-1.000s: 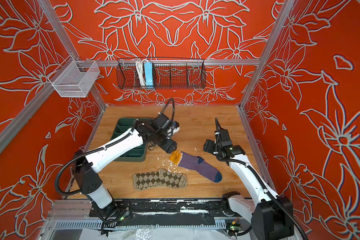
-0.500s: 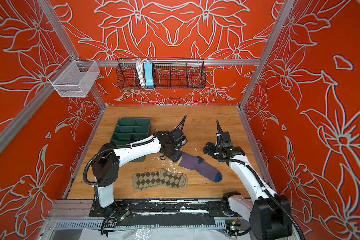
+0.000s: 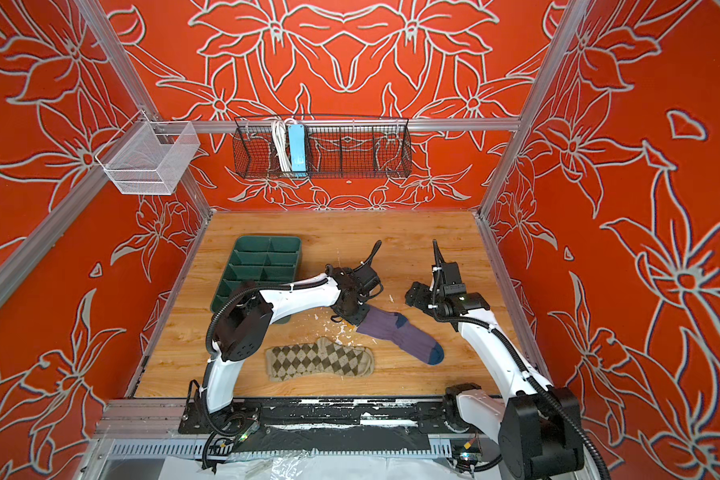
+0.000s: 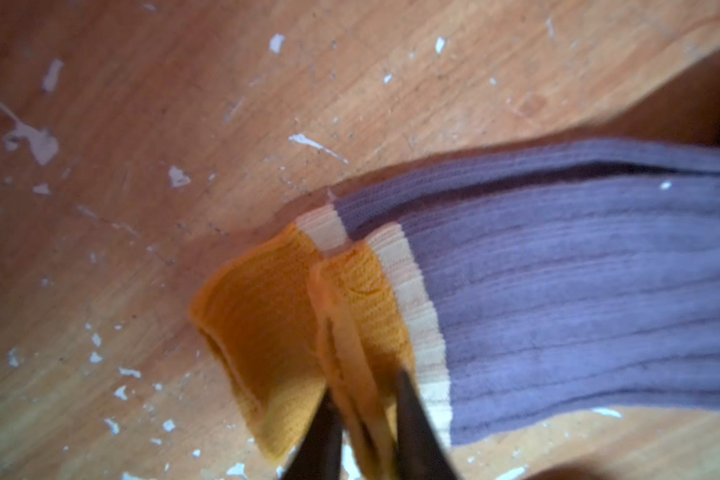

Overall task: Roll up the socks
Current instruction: 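Grasp the yellow cuff of the purple sock with the left gripper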

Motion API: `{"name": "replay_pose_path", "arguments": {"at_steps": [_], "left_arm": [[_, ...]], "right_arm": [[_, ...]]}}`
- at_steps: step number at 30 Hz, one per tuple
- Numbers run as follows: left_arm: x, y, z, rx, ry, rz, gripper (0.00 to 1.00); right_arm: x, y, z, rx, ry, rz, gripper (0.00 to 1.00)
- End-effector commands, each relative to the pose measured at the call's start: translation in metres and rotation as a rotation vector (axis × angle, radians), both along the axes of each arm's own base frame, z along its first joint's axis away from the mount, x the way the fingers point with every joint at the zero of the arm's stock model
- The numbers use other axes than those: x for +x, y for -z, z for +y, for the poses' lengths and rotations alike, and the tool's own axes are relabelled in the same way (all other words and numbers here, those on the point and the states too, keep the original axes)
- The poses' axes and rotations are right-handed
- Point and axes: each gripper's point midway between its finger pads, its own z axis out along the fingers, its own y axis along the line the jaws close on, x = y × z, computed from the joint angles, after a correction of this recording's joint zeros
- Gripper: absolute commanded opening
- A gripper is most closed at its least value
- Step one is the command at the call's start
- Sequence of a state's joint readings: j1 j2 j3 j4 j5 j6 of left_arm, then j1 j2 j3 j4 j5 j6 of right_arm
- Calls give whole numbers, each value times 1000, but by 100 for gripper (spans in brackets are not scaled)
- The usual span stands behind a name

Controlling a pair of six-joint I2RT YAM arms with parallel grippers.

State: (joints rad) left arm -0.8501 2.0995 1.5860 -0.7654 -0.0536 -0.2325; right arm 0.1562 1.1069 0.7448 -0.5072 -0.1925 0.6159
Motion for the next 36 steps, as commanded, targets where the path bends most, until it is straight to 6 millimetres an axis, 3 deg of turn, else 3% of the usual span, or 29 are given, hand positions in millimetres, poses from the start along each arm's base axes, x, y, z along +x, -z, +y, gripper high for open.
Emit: {"name": "replay_pose_path", "arguments": {"at_steps": [1,5,20,29,36], "left_arm": [[6,-3,0,0,-28,-19,11],[9,-12,1,-6,-41,-43,0],[22,-48,5,-38,-89,-149,0],[38,-31,27,-14,-176,-149,0],[42,-17,31,-29,-196,-118,0]], "right_arm": [[3,0,3,36,17,-3,82],[2,6,4,49,17,8,82],[1,24,14,97,-9,49,82],[-1,28,16,104,-15,57,82],[-4,33,15,102,-14,67,82]]}}
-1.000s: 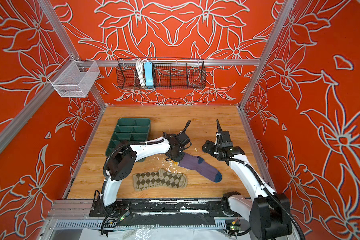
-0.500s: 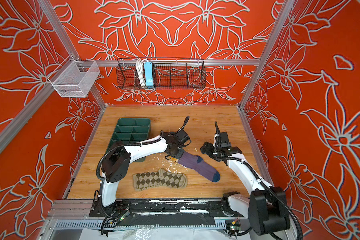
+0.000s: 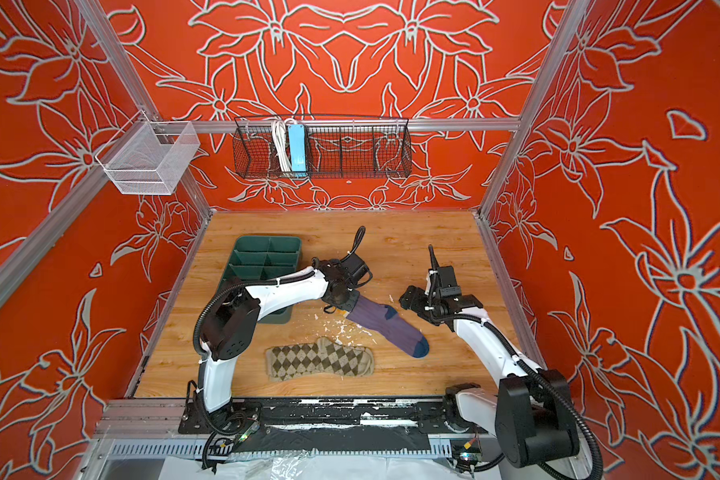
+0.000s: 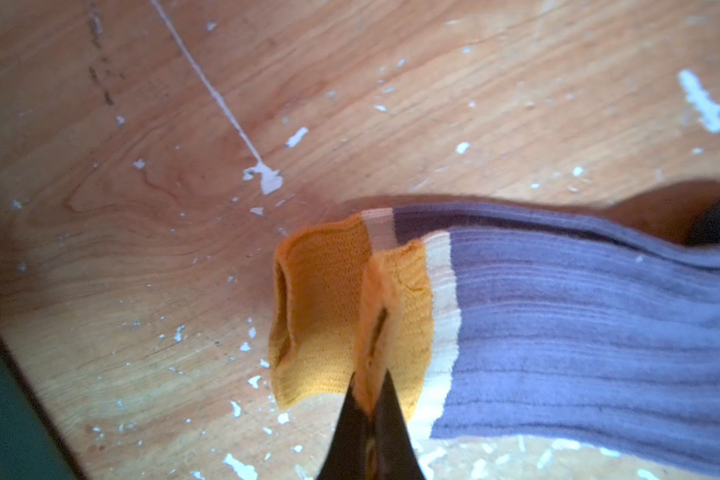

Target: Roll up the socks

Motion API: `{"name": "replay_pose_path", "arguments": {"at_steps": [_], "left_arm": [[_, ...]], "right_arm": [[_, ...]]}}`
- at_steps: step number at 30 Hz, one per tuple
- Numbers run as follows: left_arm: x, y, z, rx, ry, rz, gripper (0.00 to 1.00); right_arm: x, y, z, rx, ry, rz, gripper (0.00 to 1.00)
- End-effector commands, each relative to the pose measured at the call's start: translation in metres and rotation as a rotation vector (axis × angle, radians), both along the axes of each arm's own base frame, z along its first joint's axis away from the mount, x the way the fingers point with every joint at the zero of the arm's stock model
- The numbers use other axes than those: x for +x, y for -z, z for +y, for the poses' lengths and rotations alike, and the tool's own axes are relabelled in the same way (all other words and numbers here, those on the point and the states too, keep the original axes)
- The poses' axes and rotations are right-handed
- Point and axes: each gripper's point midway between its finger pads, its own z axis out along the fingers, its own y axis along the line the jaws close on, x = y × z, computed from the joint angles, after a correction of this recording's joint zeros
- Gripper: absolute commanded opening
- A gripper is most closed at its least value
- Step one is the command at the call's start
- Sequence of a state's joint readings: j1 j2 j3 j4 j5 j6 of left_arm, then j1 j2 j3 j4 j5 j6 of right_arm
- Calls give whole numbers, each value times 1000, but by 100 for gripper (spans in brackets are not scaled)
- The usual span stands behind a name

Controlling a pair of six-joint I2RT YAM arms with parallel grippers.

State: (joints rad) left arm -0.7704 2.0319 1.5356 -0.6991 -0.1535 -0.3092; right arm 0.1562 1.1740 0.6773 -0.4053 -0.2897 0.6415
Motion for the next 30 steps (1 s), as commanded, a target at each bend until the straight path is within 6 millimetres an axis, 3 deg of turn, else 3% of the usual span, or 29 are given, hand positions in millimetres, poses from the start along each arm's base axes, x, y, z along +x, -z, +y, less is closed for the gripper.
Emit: {"name": "replay_pose_path", "arguments": {"at_steps": [1,8,14,18,22,27,30], "left_arm": [[2,3,-3,-18,-20,0,0],[10,5,10,3,-69,-22,3],[16,-7,23,44,-96,-68,41],[21,-38,25,22,-96,-131,58],[23,-80,26,-32,-90,-213,59],[24,-124,33,-67,-77,-310,64],[20,-137,28,-107,-38,-326,68]], "right_arm": [[-3,5,-1,14,19,16,83],[-7,7,-1,4,0,27,84],[-18,-6,-5,-23,-23,16,89],[-30,-25,3,16,-75,-37,97],[-47,-35,17,100,-127,-30,96],[-71,-21,31,196,-145,60,95],[-84,-5,43,237,-163,102,94]]}}
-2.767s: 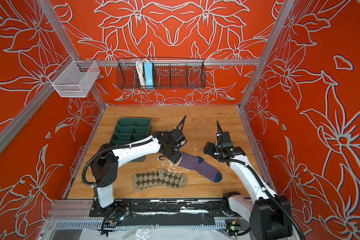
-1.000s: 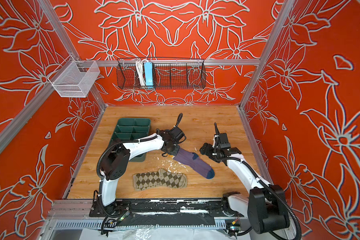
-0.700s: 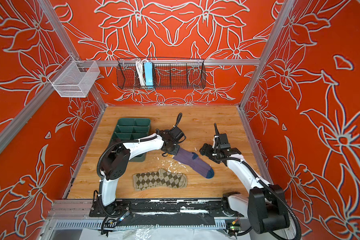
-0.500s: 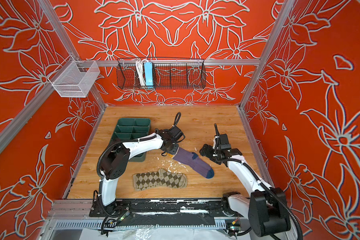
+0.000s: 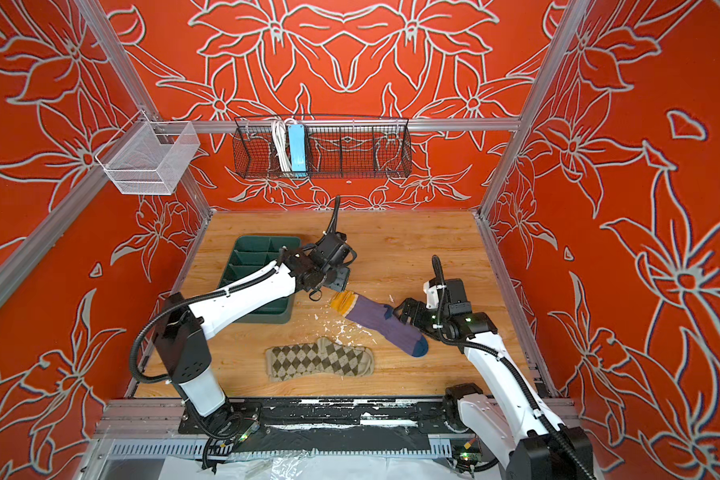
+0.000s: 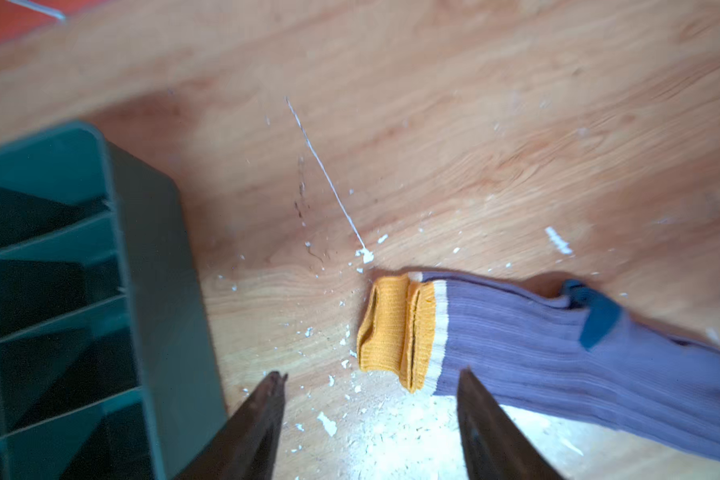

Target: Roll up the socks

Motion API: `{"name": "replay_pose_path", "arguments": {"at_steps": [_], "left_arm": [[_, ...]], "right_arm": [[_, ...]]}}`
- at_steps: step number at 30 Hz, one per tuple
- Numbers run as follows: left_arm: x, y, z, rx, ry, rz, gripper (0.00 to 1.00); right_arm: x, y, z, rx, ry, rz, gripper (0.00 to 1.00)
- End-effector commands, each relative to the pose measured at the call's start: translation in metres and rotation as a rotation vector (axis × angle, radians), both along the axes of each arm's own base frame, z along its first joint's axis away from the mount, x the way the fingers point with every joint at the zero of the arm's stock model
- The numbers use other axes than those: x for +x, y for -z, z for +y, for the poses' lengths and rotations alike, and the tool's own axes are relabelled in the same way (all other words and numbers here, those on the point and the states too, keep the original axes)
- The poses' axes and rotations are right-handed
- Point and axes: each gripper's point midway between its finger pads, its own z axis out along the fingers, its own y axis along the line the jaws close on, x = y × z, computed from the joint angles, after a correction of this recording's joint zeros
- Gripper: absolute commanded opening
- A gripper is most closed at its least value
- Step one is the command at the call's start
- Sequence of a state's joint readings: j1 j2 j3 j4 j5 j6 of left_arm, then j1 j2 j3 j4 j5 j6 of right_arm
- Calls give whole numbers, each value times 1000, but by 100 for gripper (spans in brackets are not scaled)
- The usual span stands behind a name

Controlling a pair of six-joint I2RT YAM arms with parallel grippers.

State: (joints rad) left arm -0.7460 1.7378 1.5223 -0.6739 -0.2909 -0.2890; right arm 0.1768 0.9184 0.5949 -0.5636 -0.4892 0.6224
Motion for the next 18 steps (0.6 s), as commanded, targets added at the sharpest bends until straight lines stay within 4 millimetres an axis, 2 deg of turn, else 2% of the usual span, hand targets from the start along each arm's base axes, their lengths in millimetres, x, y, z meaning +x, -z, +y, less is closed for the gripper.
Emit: {"name": "replay_pose_path", "arguments": {"at_steps": [1,4,7,13,18], "left_arm": [[-3,-9,-1,-8,53,-19,68],[-6,-12,-8,-42,88,-27,69],[-7,-15,-9,-63,94,-39,69],[-10,-27,-4,-62,94,-59,70],[-15,-40,7,-46,92,-91,71]], "right_arm": [[-28,22,20,84,-38,120,94],[-41,37,25,74,-58,182,94],[-42,47,16,29,-21,192,94],[-25,61,-3,-93,55,182,95],[-5,73,-13,-214,33,218,96]]}}
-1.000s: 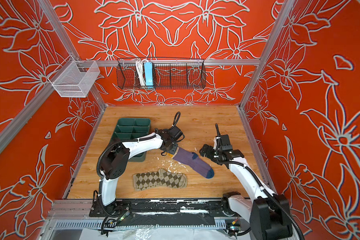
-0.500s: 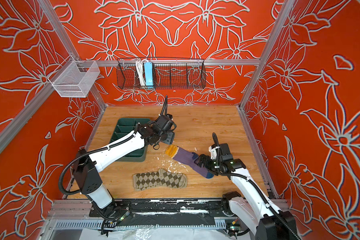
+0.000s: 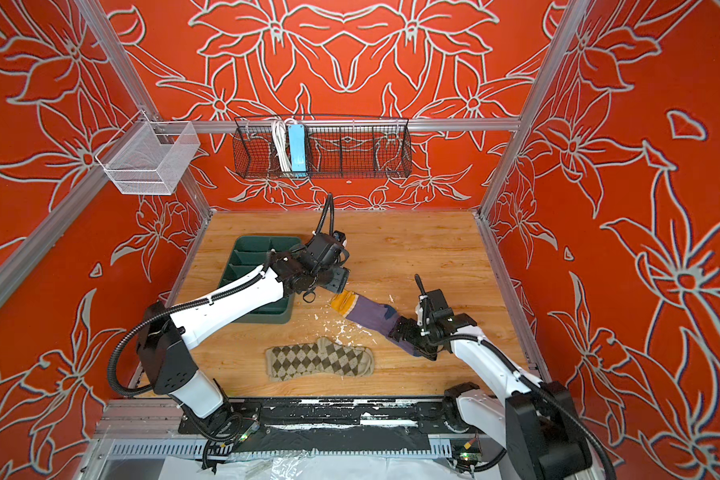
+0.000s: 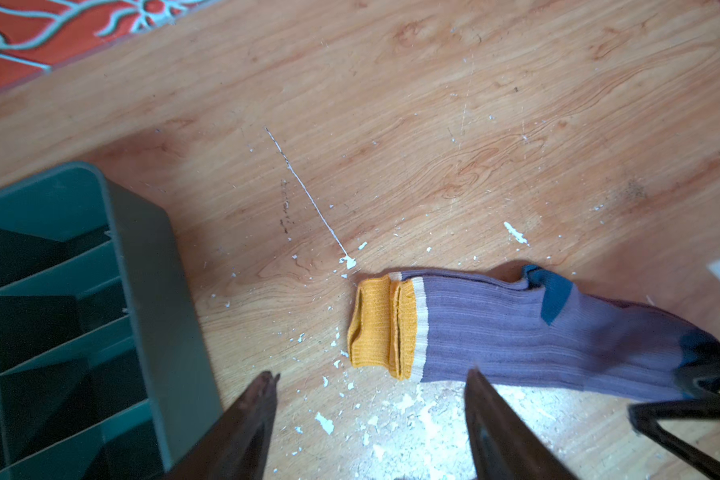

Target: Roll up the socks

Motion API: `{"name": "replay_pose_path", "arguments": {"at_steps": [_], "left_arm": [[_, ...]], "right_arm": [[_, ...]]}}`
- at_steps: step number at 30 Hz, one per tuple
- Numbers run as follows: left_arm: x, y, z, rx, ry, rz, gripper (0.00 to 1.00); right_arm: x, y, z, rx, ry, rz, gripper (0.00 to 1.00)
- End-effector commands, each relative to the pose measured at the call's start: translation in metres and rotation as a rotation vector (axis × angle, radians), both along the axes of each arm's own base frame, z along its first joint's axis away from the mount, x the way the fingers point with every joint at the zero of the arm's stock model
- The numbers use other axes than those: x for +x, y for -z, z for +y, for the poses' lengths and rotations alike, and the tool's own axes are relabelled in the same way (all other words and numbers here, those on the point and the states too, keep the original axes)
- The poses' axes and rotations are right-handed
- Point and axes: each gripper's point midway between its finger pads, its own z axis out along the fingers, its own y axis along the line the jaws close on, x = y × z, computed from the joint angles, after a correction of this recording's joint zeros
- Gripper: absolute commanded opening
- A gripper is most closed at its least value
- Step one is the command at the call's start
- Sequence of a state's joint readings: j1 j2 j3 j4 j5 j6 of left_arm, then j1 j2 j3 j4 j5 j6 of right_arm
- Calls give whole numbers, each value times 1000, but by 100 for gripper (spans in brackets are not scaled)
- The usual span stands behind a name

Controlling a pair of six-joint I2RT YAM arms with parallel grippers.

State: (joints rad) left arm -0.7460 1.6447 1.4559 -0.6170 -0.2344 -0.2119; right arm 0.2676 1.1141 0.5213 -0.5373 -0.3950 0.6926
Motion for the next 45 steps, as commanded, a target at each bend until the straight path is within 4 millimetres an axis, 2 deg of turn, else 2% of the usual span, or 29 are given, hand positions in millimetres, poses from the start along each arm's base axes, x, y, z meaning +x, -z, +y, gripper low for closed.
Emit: {"name": "replay_pose_path", "arguments": {"at_steps": [1,3,6,9,14,20,23,25,27,30,31,33,34,38,41,43,45], "left_arm": [[-5,-23,12,-6,-3,-53,71],[-8,-29,16,-10,-5,-69,71],[-13,-37,21,-15,0,-94,72],[-17,-45,30,-4,7,-130,73],[-24,-46,40,25,56,-212,83],[-29,-36,39,83,174,-268,85],[-38,-33,31,122,313,-283,85],[-46,-35,28,123,389,-311,86],[-56,-41,25,104,459,-371,87],[-71,-63,24,36,523,-529,93],[-75,-70,25,13,534,-586,100],[-81,-79,27,-19,539,-662,98],[-89,-92,33,-38,537,-713,98],[-101,-102,44,-49,532,-727,98],[-118,-104,51,-52,570,-720,98],[-129,-105,56,-61,592,-723,98],[-141,-101,59,-64,633,-733,98]], "right_arm": [[26,5,-15,-124,-8,-28,97],[37,8,-18,-172,-32,-18,98],[61,10,-23,-252,-85,-33,98],[90,13,-19,-291,-154,-53,98],[153,19,-1,-325,-285,-93,98],[226,31,22,-409,-416,-145,98],[250,33,33,-454,-492,-173,98],[261,24,45,-442,-532,-214,98],[267,7,58,-411,-570,-268,98],[261,-37,80,-373,-643,-394,98],[253,-55,89,-364,-675,-450,98],[234,-77,104,-344,-740,-530,98],[217,-87,114,-334,-790,-572,98],[164,-93,140,-349,-920,-636,98],[126,-81,163,-355,-1035,-719,98],[110,-73,177,-344,-1106,-784,98],[103,-66,191,-341,-1144,-840,98]]}}
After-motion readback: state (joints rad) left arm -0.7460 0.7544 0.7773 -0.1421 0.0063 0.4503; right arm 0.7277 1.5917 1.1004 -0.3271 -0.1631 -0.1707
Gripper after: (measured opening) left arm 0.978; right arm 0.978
